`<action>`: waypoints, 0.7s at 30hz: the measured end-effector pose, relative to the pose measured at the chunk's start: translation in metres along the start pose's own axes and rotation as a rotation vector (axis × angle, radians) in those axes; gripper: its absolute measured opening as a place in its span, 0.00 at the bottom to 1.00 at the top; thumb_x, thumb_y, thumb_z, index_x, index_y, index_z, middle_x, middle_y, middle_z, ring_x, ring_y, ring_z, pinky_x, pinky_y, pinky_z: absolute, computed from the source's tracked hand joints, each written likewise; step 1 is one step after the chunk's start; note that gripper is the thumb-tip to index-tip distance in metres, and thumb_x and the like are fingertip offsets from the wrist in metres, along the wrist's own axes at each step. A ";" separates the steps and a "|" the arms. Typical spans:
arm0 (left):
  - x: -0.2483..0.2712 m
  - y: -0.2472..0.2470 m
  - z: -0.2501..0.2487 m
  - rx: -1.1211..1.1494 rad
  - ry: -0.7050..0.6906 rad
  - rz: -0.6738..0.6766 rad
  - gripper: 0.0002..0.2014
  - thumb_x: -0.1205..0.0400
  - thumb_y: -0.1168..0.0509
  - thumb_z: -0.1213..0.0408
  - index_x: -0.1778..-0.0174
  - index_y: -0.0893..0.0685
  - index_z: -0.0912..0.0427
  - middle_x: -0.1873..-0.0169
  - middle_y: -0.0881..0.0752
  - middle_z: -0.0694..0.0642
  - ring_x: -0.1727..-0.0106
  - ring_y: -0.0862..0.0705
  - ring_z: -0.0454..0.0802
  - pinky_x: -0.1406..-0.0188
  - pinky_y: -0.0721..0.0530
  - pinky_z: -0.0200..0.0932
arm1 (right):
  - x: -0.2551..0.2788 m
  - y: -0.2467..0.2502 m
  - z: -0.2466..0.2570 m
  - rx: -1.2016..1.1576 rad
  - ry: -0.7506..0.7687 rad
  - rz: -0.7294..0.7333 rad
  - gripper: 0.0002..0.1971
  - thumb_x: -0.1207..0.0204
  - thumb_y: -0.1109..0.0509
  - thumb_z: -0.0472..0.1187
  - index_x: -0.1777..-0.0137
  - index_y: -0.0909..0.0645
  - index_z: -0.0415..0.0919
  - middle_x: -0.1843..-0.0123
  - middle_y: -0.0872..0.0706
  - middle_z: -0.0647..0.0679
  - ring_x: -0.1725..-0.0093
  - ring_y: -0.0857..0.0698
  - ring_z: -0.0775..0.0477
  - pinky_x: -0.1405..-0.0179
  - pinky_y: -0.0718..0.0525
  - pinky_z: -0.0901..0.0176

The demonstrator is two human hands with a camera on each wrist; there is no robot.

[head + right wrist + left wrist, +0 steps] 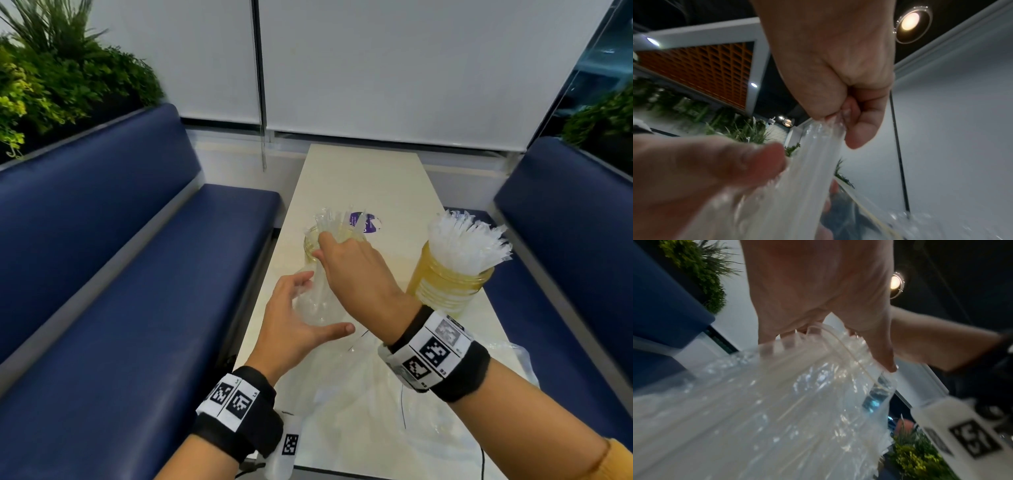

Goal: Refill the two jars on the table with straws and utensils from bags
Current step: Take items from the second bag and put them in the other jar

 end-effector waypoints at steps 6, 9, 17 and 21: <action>-0.005 -0.008 -0.008 -0.103 -0.079 -0.178 0.25 0.35 0.17 0.43 0.50 0.21 0.46 0.57 0.18 0.42 0.55 0.18 0.40 0.60 0.17 0.40 | -0.011 0.001 0.016 -0.062 0.092 -0.093 0.14 0.09 0.46 0.50 0.38 0.26 0.42 0.53 0.12 0.42 0.58 0.15 0.40 0.57 0.15 0.50; -0.009 -0.008 -0.005 -0.085 -0.089 -0.257 0.17 0.28 0.20 0.47 0.60 0.22 0.48 0.65 0.19 0.45 0.64 0.20 0.42 0.68 0.19 0.43 | -0.014 -0.007 0.009 -0.422 0.069 -0.228 0.17 0.14 0.37 0.57 0.53 0.21 0.43 0.68 0.17 0.49 0.66 0.18 0.46 0.59 0.14 0.44; -0.022 -0.006 0.007 -0.025 -0.070 -0.166 0.09 0.22 0.33 0.49 0.52 0.17 0.49 0.59 0.14 0.51 0.59 0.12 0.51 0.65 0.10 0.59 | -0.002 -0.044 -0.004 -0.469 0.057 -0.100 0.30 0.35 0.35 0.80 0.61 0.29 0.52 0.70 0.20 0.55 0.69 0.20 0.53 0.66 0.16 0.47; -0.019 -0.004 0.002 -0.002 -0.048 -0.154 0.06 0.22 0.31 0.53 0.57 0.17 0.50 0.64 0.14 0.50 0.63 0.13 0.50 0.69 0.10 0.55 | -0.004 -0.059 0.000 -0.620 0.108 -0.218 0.20 0.25 0.33 0.64 0.64 0.24 0.48 0.72 0.19 0.53 0.72 0.20 0.51 0.70 0.18 0.44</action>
Point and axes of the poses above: each hand's wrist, its own x-axis away from the middle knuckle, its own y-axis out of the back of the hand, z = x × y, the point moved 1 cm from there along -x, towards the middle knuckle
